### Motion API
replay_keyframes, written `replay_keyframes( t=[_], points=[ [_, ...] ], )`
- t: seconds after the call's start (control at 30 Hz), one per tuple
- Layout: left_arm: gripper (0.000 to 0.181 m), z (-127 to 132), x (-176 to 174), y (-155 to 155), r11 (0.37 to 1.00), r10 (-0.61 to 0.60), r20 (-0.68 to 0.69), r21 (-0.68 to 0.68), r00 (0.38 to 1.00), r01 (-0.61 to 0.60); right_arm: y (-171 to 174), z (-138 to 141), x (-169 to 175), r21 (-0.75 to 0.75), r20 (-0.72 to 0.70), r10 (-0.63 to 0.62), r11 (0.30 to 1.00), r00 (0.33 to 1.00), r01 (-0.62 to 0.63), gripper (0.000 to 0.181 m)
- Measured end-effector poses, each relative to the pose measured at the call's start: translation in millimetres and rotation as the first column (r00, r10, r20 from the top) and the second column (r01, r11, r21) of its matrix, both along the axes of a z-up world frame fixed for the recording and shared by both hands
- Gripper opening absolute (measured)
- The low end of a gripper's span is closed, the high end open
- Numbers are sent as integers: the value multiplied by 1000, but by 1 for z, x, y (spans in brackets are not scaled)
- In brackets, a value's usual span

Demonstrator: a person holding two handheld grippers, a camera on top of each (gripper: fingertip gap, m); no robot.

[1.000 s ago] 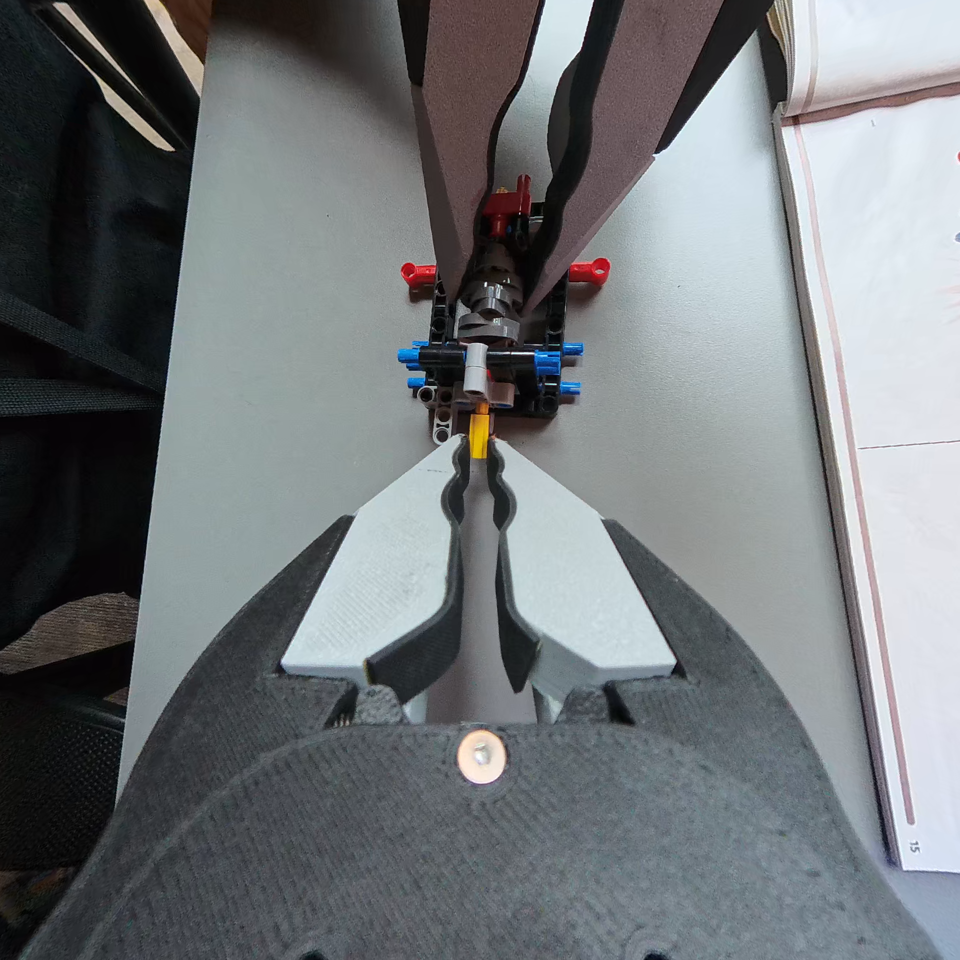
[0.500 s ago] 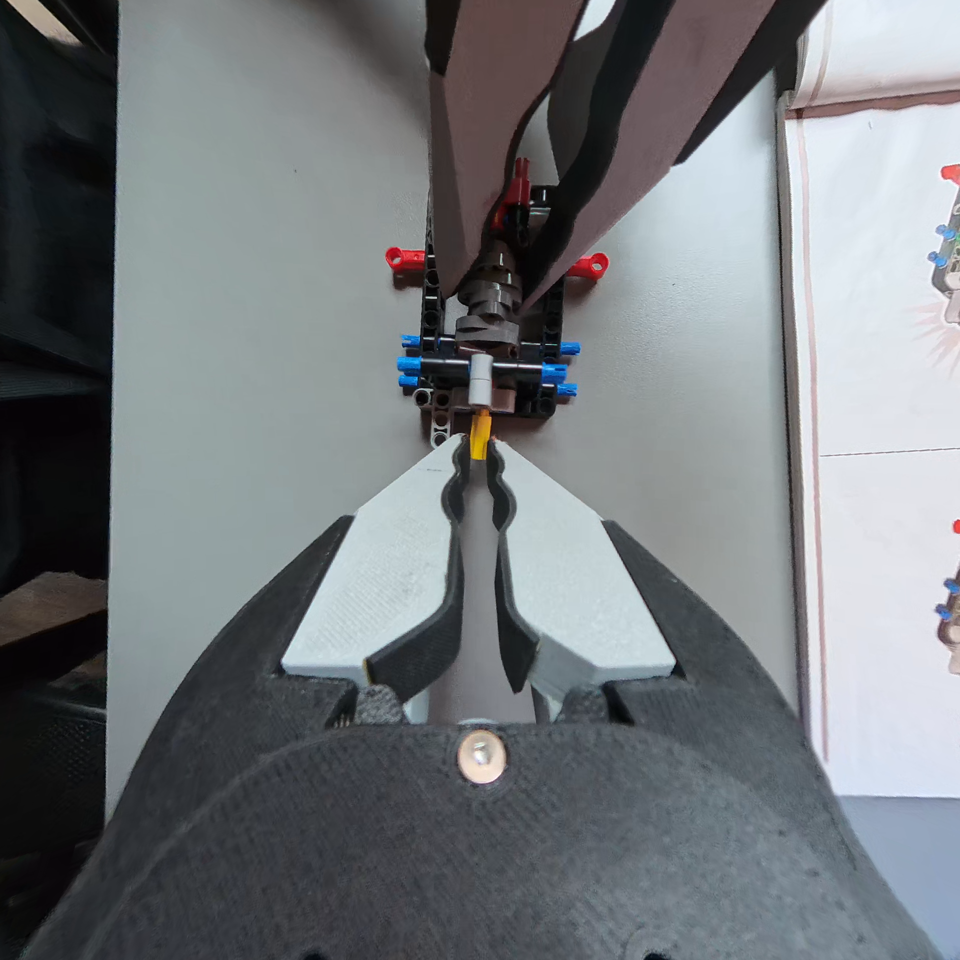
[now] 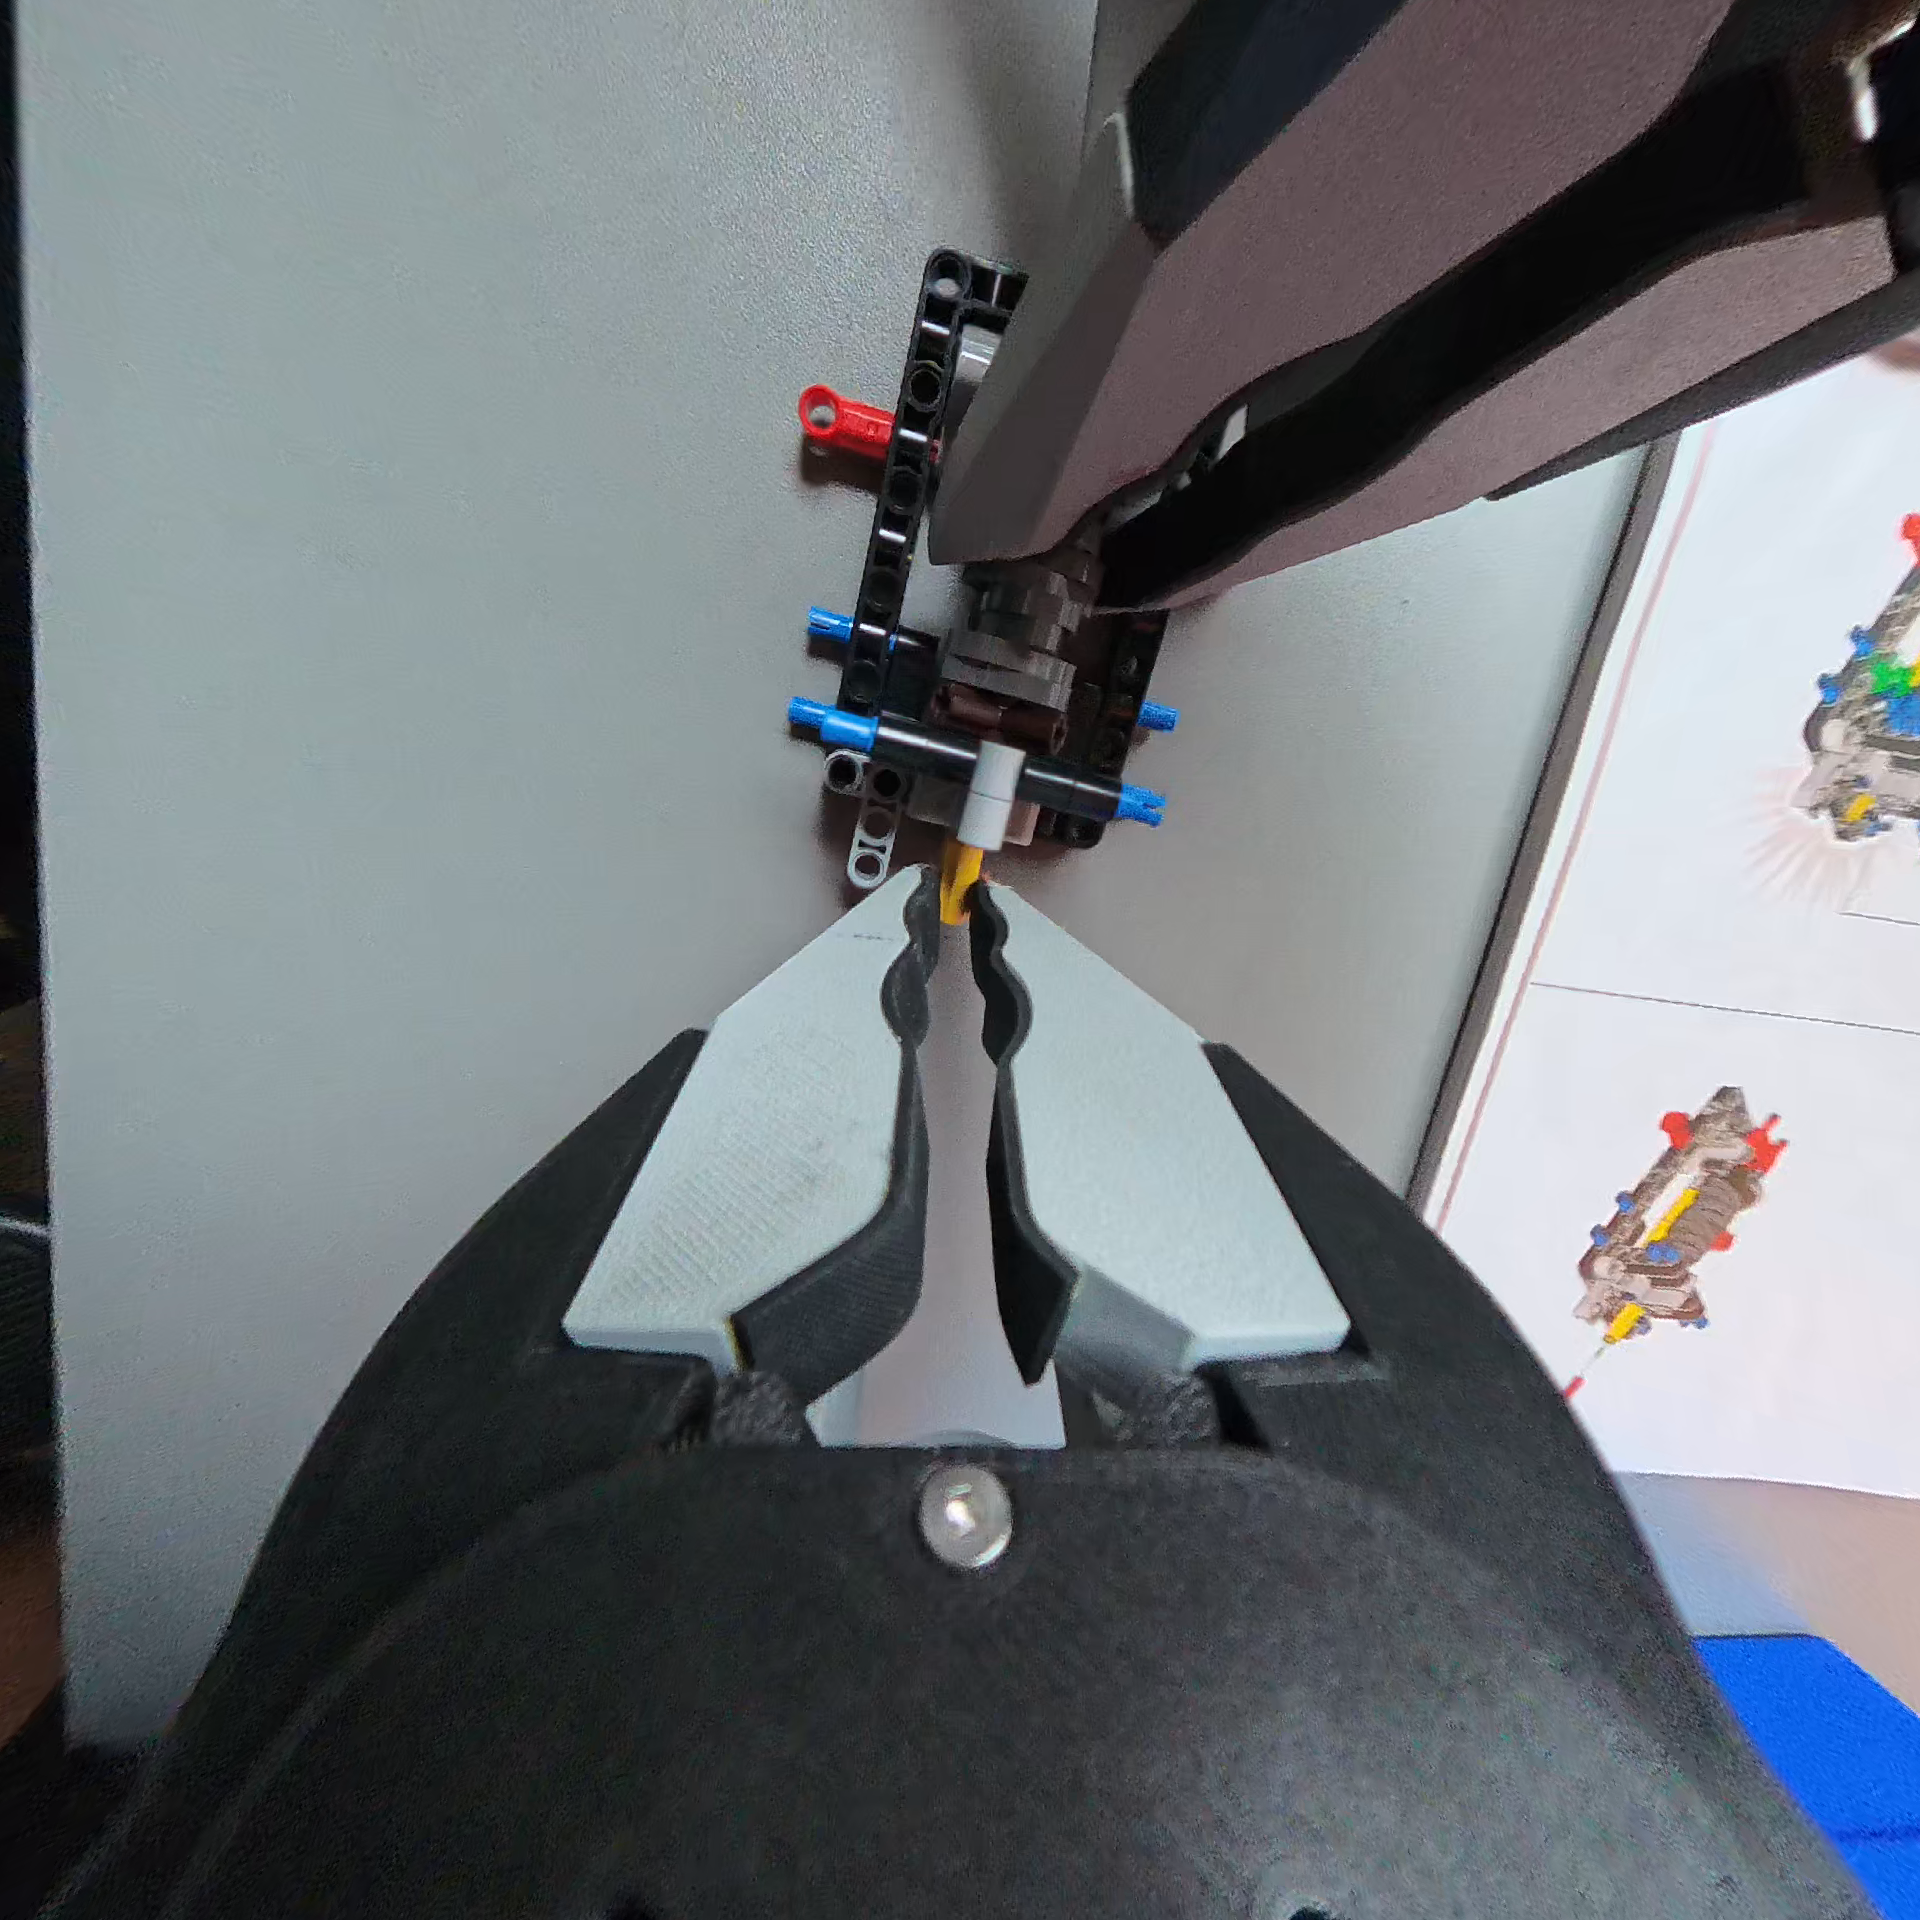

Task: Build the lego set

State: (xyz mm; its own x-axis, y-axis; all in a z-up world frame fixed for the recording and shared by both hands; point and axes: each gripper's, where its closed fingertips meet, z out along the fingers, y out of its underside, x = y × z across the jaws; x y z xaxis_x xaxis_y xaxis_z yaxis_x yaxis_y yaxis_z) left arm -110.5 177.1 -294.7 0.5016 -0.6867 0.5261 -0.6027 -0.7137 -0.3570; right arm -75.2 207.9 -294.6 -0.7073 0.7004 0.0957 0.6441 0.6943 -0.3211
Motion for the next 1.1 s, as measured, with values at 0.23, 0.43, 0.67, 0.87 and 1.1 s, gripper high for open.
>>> replay_keyframes(
  t=[0.23,0.43,0.67,0.87,1.1],
  points=[
    [20,1,5,1,999,10,16,-49,1000,-9,2,9,2,-23,137,9,1000,991,-6,1],
    [21,0,9,1,999,-7,15,-48,1000,7,-6,6,5,-108,120,30,994,992,-17,0],
    [21,0,8,3,1000,-3,4,-5,1000,3,8,12,4,-181,-47,-134,976,990,124,0],
    [21,0,8,3,1000,10,19,-10,1000,-10,9,27,17,-478,-134,-282,858,950,188,21],
    [41,16,10,6,999,29,56,37,998,-31,9,3,16,-495,-115,-295,845,949,203,15]
  ],
)
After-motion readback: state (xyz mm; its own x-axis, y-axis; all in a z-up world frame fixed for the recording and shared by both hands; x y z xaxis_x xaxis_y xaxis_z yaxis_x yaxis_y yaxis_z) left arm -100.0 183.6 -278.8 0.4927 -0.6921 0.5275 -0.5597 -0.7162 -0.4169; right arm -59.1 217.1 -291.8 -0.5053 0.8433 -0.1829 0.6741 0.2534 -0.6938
